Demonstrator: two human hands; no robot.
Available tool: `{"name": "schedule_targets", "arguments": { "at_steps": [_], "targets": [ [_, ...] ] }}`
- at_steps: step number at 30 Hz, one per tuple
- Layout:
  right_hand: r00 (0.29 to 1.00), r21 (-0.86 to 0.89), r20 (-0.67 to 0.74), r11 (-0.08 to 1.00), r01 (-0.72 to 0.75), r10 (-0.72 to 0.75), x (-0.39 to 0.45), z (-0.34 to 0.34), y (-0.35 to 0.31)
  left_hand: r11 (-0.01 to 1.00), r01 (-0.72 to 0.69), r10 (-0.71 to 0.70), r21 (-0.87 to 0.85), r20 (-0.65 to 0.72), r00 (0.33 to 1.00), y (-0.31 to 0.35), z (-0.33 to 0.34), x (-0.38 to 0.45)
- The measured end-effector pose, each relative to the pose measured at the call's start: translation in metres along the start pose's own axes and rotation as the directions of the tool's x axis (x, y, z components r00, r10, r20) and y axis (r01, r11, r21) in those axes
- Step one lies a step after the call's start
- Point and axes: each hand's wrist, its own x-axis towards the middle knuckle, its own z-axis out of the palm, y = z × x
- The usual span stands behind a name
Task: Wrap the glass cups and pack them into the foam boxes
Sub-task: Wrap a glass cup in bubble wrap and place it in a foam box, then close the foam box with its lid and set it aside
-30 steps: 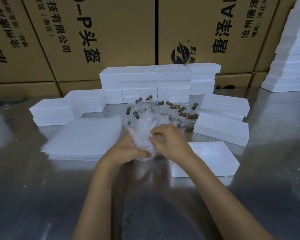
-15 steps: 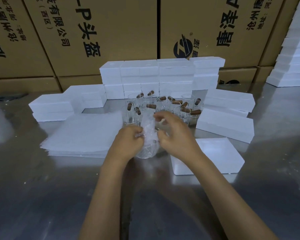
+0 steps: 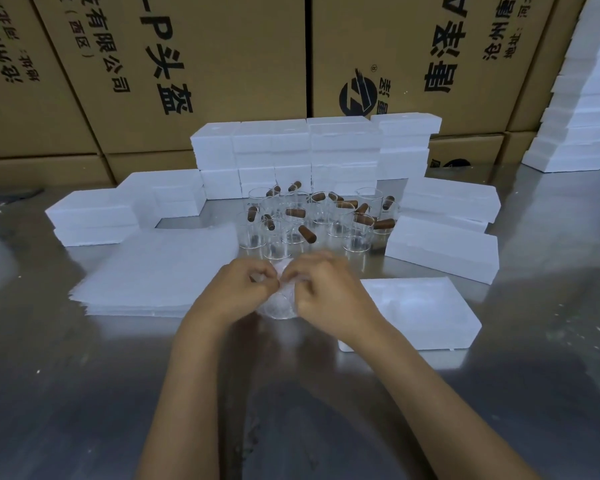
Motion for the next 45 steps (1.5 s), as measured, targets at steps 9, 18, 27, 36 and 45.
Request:
{"name": "schedule_targets", "arguments": {
  "at_steps": [9,18,27,36,45],
  "targets": [
    [0.981,-0.218,0.194,0.974,0.065,-0.022,-0.004,0.006,0.009,0.992,0.017,-0.014,0.125,-0.025,1.000,0.002,0.005,0.001],
    [0.977,-0.107,0.208,0.994,-0.025,0.047,0.002,0.001,0.007,0.997,0.068,-0.072,0.023,0.289,0.955,0.010,0.005,-0.004],
    [0.852,-0.239,0.233,0.877,-0.417,0.468,-0.008,-0.045,0.061,0.993,0.026,-0.019,-0.116,0.062,0.998,0.006,0.010,-0.003],
    [0.890,0.113,0.160,0.888,-0.446,0.427,-0.004,-0.049,0.050,0.902,-0.151,0.142,-0.404,-0.053,0.988,0.049,0.016,-0.011],
    [0.779,0.068,0.518,0.890,-0.450,0.354,-0.041,-0.108,0.089,0.973,-0.080,0.119,-0.217,0.175,0.977,0.044,0.041,-0.007]
  ]
}}
